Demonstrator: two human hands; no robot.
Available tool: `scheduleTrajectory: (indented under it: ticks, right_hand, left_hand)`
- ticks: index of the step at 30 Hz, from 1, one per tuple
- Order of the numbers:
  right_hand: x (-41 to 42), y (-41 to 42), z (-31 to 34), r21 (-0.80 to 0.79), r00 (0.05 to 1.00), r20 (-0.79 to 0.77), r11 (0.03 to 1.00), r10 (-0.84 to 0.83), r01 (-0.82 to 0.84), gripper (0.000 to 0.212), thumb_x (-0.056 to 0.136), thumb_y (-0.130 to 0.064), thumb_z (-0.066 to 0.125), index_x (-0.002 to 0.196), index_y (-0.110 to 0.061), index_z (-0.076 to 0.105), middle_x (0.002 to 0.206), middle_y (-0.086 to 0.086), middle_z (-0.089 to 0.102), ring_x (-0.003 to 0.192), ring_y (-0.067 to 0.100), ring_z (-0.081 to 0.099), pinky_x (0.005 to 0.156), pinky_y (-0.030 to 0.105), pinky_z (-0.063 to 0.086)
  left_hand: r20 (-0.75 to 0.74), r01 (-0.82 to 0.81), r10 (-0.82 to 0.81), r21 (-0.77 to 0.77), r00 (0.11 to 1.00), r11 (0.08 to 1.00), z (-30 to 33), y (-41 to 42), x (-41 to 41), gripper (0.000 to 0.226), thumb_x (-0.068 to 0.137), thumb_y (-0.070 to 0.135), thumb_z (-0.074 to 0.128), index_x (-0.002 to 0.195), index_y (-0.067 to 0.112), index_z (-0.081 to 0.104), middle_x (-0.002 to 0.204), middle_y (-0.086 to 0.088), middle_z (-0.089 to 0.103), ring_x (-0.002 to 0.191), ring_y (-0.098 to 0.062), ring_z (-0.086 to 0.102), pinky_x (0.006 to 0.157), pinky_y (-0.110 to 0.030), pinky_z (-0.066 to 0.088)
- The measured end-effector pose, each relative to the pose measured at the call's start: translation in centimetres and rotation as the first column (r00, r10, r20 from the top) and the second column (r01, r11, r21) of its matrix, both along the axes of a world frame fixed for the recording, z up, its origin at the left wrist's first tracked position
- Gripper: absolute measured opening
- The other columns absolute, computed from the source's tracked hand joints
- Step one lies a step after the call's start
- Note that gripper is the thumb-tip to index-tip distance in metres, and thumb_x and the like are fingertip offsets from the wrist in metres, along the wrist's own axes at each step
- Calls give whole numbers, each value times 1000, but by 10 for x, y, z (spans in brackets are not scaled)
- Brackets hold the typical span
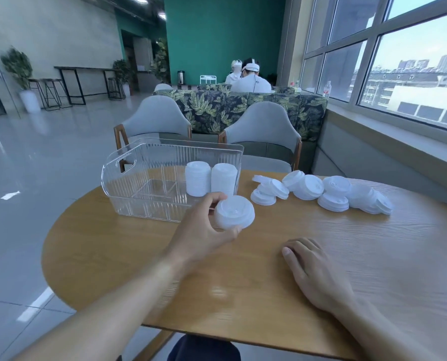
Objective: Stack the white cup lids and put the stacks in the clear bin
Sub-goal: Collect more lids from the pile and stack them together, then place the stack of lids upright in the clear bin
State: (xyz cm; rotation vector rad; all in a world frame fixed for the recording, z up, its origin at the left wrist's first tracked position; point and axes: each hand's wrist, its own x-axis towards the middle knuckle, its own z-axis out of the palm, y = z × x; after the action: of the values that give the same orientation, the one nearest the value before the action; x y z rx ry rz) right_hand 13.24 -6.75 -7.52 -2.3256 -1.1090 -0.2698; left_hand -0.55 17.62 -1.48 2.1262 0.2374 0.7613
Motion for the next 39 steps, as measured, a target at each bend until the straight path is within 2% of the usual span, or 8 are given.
scheduleTrajectory:
  ticks: [7, 9, 13, 16, 23, 29, 33, 39]
  right_hand:
    - [-5, 28, 1, -18, 999, -2, 999, 33, -33, 43, 100, -58, 28, 107, -34, 63, 109, -27, 57, 114, 1, 48, 94, 26, 44]
    - [-6, 33, 2, -18, 999, -2, 999, 32, -32, 44, 99, -58, 28, 107, -35, 64, 110, -29, 56, 114, -1, 47, 93, 23, 43]
    - [-3, 45, 2, -5, 999, -24, 999, 36, -36, 48, 98, -59, 27, 108, -34, 67, 111, -31, 55, 116, -4, 46, 93, 22, 43]
    - [1, 53, 3, 2, 999, -25, 1000, 30, -30, 48, 99, -59, 27, 106, -35, 67, 111, -32, 54, 114, -7, 45, 92, 20, 42]
    - [16, 71, 4, 16, 998, -59, 1000, 0, 0, 39, 102, -53, 32, 102, -35, 67, 108, -31, 55, 113, -6, 45, 87, 18, 39]
    - [27, 83, 4, 27, 997, -73, 1000, -3, 5, 37, 103, -50, 35, 99, -33, 67, 106, -26, 56, 110, -1, 47, 89, 24, 42]
    - [29, 83, 2, 32, 997, -73, 999, -1, 3, 38, 103, -51, 33, 99, -33, 67, 108, -26, 57, 111, -1, 47, 92, 25, 43]
    - [27, 83, 3, 36, 998, -56, 999, 8, -6, 36, 103, -49, 34, 98, -33, 67, 107, -28, 56, 110, -1, 47, 92, 23, 42]
  left_hand:
    - [19, -87, 86, 64, 996, 994, 29, 46, 7, 61, 73, 33, 92, 120, 32, 53, 115, 27, 59, 105, 11, 55, 81, -1, 39]
    - [-26, -101, 104, 81, 994, 992, 32, 59, 13, 65, 74, 35, 91, 127, 29, 54, 116, 21, 59, 103, 5, 57, 80, 0, 39]
    - [-184, -123, 150, 152, 971, 981, 37, 80, 31, 85, 68, 49, 85, 141, 18, 54, 131, 5, 60, 117, -16, 58, 97, -28, 49]
    - [-273, -96, 142, 175, 952, 980, 40, 91, 47, 64, 68, 48, 85, 121, 18, 66, 115, 3, 69, 105, -19, 64, 94, -42, 53]
    - [-518, 52, 31, 145, 855, 988, 29, 105, 83, 45, 69, 40, 84, 108, 24, 68, 103, 7, 71, 97, -15, 67, 85, -35, 55]
    - [-643, 152, -24, 145, 765, 978, 28, 113, 98, 60, 63, 43, 73, 112, 8, 67, 110, -10, 72, 84, -19, 59, 74, -33, 44]
    - [-699, 170, -2, 171, 715, 970, 27, 110, 105, 57, 59, 52, 69, 93, 6, 66, 80, 0, 57, 72, -18, 48, 64, -31, 35]
    - [-719, 162, 73, 252, 691, 954, 19, 116, 119, 36, 73, 43, 78, 81, 11, 63, 73, -1, 54, 66, -20, 45, 60, -31, 33]
